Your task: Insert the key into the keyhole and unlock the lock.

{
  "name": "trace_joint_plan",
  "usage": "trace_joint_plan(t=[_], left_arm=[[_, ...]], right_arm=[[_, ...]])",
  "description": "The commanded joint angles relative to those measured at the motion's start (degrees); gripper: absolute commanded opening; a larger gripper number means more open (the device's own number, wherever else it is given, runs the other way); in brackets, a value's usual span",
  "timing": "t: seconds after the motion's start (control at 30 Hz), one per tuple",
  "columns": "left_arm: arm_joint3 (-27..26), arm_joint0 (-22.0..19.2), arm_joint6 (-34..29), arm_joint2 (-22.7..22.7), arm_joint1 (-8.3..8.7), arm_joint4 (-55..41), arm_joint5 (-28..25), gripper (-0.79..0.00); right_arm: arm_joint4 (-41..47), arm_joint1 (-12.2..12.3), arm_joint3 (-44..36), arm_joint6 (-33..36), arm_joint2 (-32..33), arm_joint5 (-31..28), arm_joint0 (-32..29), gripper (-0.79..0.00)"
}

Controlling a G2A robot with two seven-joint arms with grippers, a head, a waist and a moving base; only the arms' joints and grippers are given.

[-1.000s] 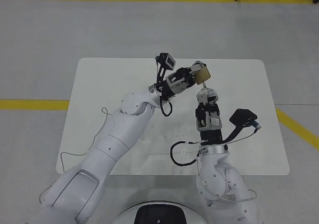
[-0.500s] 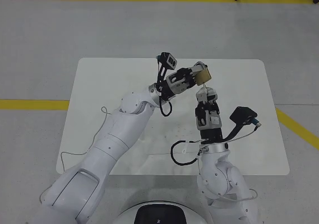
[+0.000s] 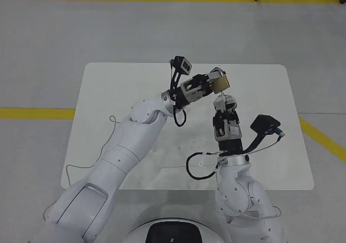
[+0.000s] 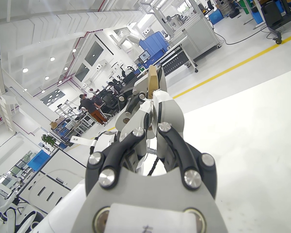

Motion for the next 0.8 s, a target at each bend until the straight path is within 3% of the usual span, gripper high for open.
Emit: trace_joint_plan(t=[0.0, 0.77], left_arm=[[-0.1, 0.0, -0.1, 0.0, -0.01, 0.4, -0.2, -0.785], [-0.5, 0.3, -0.9, -0.7, -0.26, 0.8, -0.8, -0.785]], right_arm=[[0.1, 0.0, 0.0, 0.4, 0.1, 0.4, 0.1, -0.785], [5.8, -0.2, -2.1, 2.8, 1.8, -2.6, -0.6, -0.785]])
